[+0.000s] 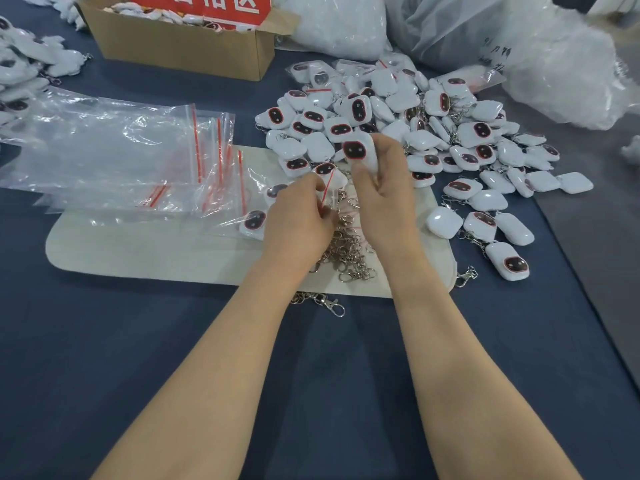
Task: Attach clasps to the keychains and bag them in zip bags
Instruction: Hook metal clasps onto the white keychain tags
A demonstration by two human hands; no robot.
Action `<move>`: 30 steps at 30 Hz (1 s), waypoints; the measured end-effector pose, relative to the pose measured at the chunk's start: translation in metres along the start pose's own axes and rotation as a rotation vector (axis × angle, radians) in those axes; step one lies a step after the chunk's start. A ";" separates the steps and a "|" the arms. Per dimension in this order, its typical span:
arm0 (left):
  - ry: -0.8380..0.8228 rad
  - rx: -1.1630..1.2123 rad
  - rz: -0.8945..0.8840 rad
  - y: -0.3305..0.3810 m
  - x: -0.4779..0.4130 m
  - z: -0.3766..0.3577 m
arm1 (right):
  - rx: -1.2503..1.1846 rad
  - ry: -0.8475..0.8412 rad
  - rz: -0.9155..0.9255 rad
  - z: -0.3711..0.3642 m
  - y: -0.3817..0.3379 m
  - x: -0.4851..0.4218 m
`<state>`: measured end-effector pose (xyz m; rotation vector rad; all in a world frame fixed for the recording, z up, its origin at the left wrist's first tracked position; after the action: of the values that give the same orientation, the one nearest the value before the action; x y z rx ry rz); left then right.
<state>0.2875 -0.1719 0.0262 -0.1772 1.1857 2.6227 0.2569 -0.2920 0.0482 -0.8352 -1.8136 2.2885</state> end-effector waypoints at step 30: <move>0.296 0.389 0.052 -0.005 0.000 0.032 | 0.693 -0.093 0.081 -0.016 0.007 0.005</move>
<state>0.2887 -0.1441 0.0437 -0.4744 1.7921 2.4023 0.2619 -0.2776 0.0378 -0.6831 -0.8821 2.7534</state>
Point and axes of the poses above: each hand's wrist, its own x-axis away from the middle knuckle, its own z-axis out of the back of the hand, y = z × x, the point moved 9 cm from there along -x, towards the middle knuckle, and after that the axes turned 2 degrees about y, right-handed, at the moved point
